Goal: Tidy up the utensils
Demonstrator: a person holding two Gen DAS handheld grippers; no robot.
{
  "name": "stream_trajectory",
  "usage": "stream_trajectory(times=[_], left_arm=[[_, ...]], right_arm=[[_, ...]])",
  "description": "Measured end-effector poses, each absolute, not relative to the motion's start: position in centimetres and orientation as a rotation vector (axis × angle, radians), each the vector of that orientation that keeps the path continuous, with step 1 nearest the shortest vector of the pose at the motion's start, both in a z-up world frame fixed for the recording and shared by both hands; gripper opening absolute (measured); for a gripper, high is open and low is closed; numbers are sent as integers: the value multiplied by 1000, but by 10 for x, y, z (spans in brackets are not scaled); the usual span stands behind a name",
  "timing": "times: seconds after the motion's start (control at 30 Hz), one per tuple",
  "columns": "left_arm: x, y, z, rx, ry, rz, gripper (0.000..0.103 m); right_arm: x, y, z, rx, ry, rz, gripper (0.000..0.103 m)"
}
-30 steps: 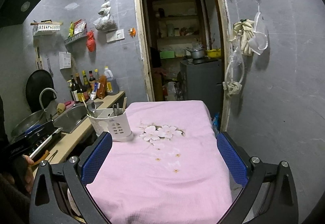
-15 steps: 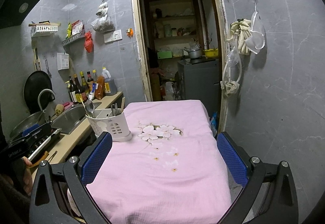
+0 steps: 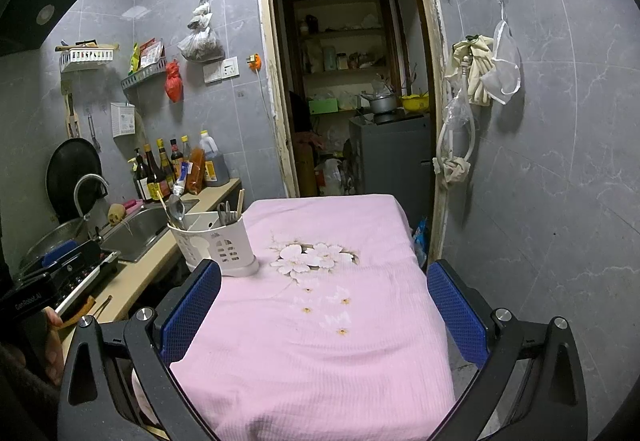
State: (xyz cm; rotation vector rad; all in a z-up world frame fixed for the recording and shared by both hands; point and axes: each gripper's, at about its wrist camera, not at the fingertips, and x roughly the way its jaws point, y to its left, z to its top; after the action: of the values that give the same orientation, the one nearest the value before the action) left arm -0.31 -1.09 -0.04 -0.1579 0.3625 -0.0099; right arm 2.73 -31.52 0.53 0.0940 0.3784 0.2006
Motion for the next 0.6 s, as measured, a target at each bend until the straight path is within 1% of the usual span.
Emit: stream_trajectory(times=[0.6], left_arm=[[-3, -12, -1, -158, 362, -9, 100]], right_arm=[[28, -316, 6, 93, 380, 201, 101]])
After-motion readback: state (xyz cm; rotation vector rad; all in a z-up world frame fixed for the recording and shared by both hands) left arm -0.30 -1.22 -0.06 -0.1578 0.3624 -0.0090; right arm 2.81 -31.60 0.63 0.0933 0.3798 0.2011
